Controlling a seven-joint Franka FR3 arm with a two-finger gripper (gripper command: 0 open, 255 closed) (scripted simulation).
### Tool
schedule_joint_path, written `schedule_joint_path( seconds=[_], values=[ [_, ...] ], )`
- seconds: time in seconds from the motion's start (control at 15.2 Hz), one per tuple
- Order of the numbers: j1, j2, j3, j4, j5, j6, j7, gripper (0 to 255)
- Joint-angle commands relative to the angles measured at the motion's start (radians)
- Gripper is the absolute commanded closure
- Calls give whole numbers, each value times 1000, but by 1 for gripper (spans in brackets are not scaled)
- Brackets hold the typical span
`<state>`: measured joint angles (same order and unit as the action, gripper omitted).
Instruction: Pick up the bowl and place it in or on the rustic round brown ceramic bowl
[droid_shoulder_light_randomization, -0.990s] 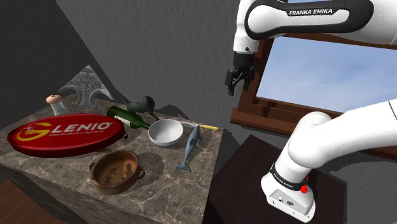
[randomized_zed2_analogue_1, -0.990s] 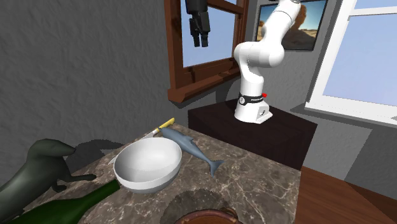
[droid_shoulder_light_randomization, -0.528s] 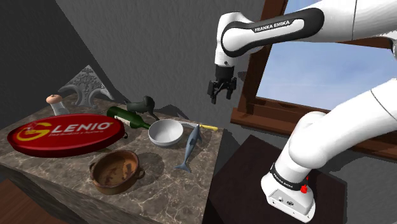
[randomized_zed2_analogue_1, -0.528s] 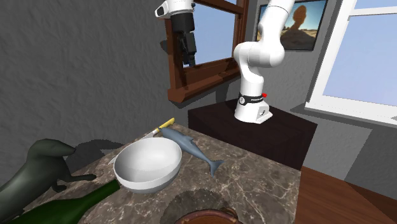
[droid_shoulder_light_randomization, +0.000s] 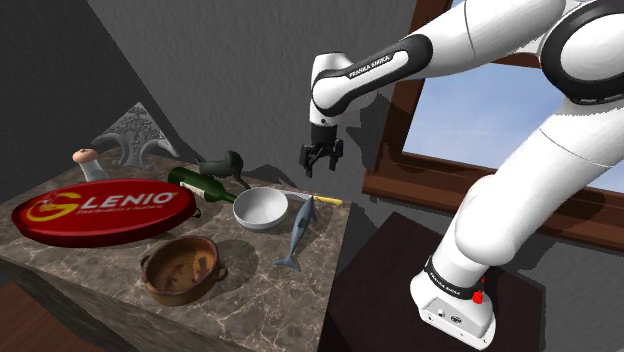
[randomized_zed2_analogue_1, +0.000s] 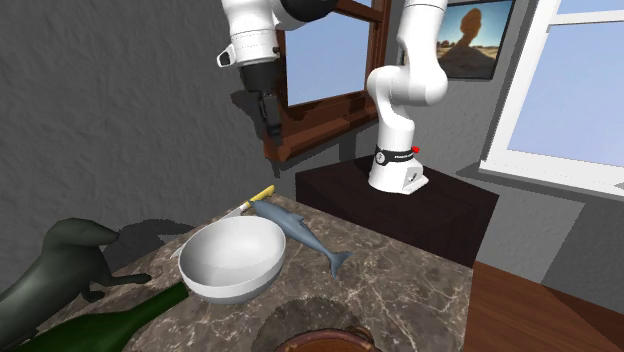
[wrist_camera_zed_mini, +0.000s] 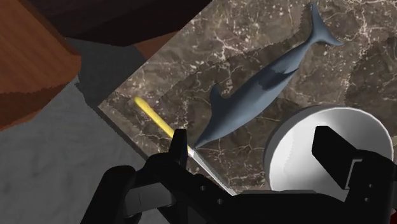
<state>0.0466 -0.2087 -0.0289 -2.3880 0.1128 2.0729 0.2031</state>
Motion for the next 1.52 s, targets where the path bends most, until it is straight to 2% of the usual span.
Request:
schedule_joint_path(
  seconds=[0.0, 0.4, 0.79, 1.45],
  values=[
    [5, 74, 2, 34, 14, 41, -1, 0],
    [20, 309, 15, 161, 56, 150, -3, 0],
    [28, 544, 31, 334, 89, 213, -2, 0],
    [33, 614, 41, 317, 104, 301, -10, 0]
  ],
)
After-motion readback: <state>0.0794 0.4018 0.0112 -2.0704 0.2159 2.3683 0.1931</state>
